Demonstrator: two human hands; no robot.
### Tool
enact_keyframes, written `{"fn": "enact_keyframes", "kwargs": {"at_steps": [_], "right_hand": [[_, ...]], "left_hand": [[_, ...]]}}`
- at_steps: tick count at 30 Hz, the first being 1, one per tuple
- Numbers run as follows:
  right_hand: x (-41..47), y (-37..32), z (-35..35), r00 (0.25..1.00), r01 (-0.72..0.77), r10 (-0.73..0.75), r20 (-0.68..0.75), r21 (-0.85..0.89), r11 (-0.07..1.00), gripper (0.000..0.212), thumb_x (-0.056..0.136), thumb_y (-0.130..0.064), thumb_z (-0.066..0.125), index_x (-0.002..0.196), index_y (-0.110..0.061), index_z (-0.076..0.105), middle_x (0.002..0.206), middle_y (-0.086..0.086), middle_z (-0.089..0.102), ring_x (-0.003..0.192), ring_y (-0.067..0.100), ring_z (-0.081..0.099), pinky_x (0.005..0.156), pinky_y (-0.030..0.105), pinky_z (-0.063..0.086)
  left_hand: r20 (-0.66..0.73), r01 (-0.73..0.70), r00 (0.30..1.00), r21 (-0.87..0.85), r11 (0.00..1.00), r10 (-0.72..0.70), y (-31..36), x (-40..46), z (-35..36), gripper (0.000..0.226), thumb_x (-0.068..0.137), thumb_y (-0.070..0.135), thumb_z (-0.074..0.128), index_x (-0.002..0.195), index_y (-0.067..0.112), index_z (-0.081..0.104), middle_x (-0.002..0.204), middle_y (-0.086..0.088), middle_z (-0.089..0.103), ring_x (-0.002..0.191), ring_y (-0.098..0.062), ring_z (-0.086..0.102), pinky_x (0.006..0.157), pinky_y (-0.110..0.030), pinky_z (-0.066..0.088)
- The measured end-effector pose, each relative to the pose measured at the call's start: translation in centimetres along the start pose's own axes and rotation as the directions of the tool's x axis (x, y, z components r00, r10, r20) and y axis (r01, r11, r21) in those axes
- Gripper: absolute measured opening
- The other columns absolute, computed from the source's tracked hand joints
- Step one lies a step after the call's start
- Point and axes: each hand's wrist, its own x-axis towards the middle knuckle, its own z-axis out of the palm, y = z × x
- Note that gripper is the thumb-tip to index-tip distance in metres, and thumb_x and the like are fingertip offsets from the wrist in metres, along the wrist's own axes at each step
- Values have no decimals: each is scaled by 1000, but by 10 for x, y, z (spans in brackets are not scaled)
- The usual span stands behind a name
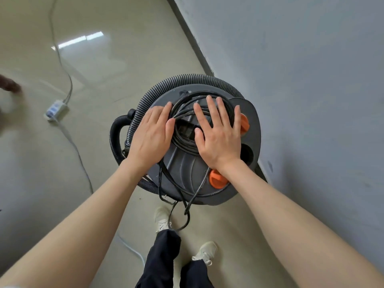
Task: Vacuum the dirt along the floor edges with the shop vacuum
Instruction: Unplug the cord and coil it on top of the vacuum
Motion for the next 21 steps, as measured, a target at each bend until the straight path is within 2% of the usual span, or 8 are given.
{"fn": "enact_keyframes", "kwargs": {"at_steps": [4, 9, 17, 21], "right_hand": [[49, -30, 9, 1000, 18, -18, 12, -11, 1000, 54, 95, -38, 34, 147, -23, 38, 154, 12, 34, 143, 32, 27, 113, 61, 12], [124, -64, 20, 999, 54, -54, -6, -13, 998, 55, 94, -38, 34, 146, -22, 40, 153, 12, 35, 143, 32, 28, 113, 61, 14], [243, -118, 41, 994, 103, -103, -26, -7, 995, 57, 93, -39, 32, 146, -20, 40, 152, 13, 37, 142, 33, 30, 113, 61, 14], [307, -136, 50, 985, 171, -171, -28, -4, 985, 57, 92, -38, 32, 146, -20, 41, 151, 13, 38, 143, 33, 29, 113, 61, 15]], "left_hand": [[-34, 59, 998, -51, 997, -60, -40, 28, -16, 58, 100, 37, 16, 142, 3, 36, 139, -12, 45, 134, -24, 34, 117, -28, 12], [-80, 49, 995, -102, 994, -58, -96, 76, -43, 54, 100, 33, 21, 139, 0, 41, 134, -13, 49, 130, -25, 40, 113, -39, 28], [-152, 127, 976, -178, 976, -155, -182, 154, -82, 58, 98, 38, 19, 139, 4, 42, 138, -10, 48, 135, -22, 36, 113, -31, 24], [-178, 162, 964, -188, 969, -196, -221, 196, -100, 58, 98, 38, 19, 140, 4, 42, 139, -10, 48, 135, -22, 36, 114, -33, 26]]}}
